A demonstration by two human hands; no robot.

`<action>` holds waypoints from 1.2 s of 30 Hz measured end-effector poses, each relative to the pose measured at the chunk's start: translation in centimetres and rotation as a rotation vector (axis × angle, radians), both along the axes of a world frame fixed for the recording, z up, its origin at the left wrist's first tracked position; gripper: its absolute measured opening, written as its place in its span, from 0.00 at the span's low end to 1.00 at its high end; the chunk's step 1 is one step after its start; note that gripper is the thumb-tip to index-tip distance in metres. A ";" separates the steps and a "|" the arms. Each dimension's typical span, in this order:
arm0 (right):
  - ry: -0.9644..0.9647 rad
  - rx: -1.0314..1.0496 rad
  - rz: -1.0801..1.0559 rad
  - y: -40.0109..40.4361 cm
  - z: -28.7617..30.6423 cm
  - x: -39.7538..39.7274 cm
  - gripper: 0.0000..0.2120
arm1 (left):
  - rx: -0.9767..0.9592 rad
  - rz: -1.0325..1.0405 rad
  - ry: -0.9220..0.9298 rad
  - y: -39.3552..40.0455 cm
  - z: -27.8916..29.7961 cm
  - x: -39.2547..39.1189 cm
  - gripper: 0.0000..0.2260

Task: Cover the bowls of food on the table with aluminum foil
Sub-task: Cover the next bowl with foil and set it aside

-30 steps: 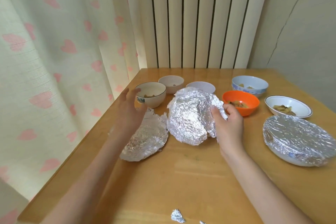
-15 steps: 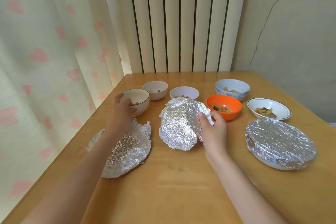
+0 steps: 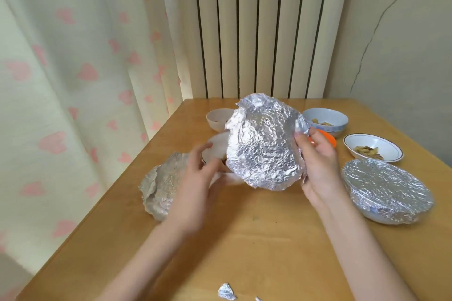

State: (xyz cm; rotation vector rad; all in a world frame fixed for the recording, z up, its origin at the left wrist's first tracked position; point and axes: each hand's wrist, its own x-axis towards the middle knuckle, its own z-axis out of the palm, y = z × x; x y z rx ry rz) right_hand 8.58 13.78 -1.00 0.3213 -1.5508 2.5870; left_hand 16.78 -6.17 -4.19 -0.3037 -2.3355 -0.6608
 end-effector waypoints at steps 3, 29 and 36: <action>-0.030 0.093 0.045 0.7 -0.2 0.8 0.04 | 0.067 -0.081 -0.084 1.5 -1.9 2.0 0.08; -0.094 0.666 -0.065 3.1 -2.6 1.9 0.12 | 1.088 -0.059 -0.490 5.0 -0.2 5.0 0.13; 0.012 0.745 -0.094 3.7 -2.9 2.0 0.09 | 1.170 0.055 -0.598 5.2 -0.6 4.2 0.16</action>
